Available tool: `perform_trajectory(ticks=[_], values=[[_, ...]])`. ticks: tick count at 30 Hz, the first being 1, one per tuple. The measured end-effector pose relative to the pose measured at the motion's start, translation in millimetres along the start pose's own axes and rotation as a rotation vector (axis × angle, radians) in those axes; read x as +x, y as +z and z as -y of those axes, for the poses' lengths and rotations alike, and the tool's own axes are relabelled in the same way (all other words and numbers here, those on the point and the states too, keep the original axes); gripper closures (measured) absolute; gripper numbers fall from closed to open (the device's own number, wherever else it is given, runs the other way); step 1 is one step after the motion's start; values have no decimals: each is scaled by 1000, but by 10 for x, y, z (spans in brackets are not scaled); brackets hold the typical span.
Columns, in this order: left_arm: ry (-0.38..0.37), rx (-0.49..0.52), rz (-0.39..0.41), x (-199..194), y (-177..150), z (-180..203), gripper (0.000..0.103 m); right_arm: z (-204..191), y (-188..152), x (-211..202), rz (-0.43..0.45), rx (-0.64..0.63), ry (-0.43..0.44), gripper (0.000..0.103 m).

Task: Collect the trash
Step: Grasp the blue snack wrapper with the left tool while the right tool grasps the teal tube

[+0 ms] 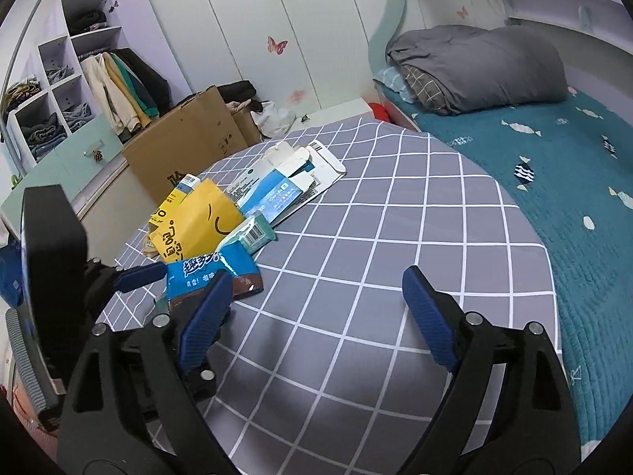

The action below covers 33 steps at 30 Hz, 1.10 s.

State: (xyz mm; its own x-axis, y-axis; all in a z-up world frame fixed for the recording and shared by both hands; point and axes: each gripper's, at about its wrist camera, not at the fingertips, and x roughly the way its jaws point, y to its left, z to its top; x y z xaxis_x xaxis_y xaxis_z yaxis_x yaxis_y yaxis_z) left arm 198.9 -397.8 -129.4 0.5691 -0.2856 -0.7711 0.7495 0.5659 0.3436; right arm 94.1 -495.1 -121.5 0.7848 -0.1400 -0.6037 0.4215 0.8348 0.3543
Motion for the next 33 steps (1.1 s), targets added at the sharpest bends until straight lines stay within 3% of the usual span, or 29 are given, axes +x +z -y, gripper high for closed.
perform_trajectory(ticks=[6,8,9,10,17,19,25,33], values=[[39,38,15,52,63,20,28,-22,16,87,-28,0,6,17],[28,30,18,47,57,8,37,-47,11,95,-30,-2,5,17],[26,24,18,57,59,2,53,-57,7,100,-32,-4,6,17],[30,18,4,82,56,-15,78,-73,0,99,-33,-4,3,17],[-29,-88,36,-37,-3,-189,91,-113,-17,103,-41,-9,-1,17],[-48,-120,60,-131,-47,-252,101,-147,-14,90,-39,-8,3,17],[-161,-279,101,-310,-190,-608,102,-338,7,139,-52,-36,20,17],[-171,-423,159,-486,-503,-962,103,-722,-82,447,-157,-80,48,17]])
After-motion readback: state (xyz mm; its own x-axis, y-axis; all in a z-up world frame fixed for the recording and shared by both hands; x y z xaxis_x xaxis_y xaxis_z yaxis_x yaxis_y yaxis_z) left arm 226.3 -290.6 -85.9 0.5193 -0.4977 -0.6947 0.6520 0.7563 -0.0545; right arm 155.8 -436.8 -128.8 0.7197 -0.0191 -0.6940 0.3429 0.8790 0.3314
